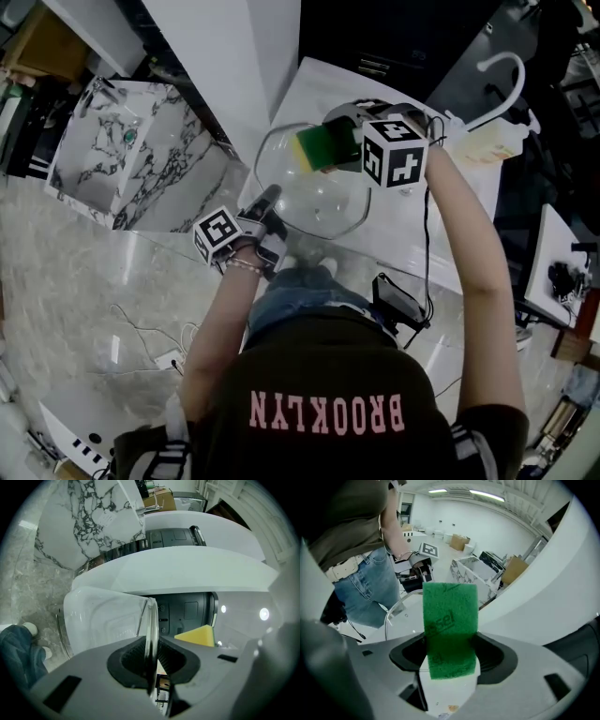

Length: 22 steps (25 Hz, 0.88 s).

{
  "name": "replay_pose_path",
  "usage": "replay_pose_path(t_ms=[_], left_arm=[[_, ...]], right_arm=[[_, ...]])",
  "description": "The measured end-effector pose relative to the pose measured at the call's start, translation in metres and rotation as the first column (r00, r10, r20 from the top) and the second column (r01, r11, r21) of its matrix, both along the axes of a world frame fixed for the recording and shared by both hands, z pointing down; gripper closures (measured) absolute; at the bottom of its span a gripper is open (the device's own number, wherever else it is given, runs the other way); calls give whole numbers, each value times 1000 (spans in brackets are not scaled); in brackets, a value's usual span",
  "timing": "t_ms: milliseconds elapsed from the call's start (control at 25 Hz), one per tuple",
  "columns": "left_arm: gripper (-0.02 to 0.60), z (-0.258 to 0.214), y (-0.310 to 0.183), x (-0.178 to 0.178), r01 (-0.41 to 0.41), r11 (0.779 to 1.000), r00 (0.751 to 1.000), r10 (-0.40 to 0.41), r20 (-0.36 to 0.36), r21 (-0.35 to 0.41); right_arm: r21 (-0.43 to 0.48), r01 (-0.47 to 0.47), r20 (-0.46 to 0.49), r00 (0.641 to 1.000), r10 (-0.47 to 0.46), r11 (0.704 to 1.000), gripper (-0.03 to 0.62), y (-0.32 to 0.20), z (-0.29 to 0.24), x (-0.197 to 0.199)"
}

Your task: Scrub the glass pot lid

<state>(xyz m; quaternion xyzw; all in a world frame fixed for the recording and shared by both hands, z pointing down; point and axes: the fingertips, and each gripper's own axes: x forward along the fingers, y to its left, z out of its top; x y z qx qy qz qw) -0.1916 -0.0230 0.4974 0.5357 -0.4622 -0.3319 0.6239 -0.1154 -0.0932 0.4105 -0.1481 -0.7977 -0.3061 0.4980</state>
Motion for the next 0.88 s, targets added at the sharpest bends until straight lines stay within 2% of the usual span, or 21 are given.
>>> replay_pose_path(t_ms=[240,480,680,880], left_arm=[[535,-2,0,0,-1,1000,1000,1,-1,-3],[535,-2,1,0,-1,1000,1000,1,2,-6],[535,-1,1,-1,-3,1000,1000,3,11,-12],[535,0,0,-1,-5,1000,1000,6,23,-18]], right_arm=[[-41,110,-30,993,-111,993,299,17,17,-44],[-60,204,-87,974,-209,977,299,28,50,-65],[-93,234,-118,963,-244,968,299,36,73,-74],[-144,226,-137,960,-245,963,299,34,81,-75]])
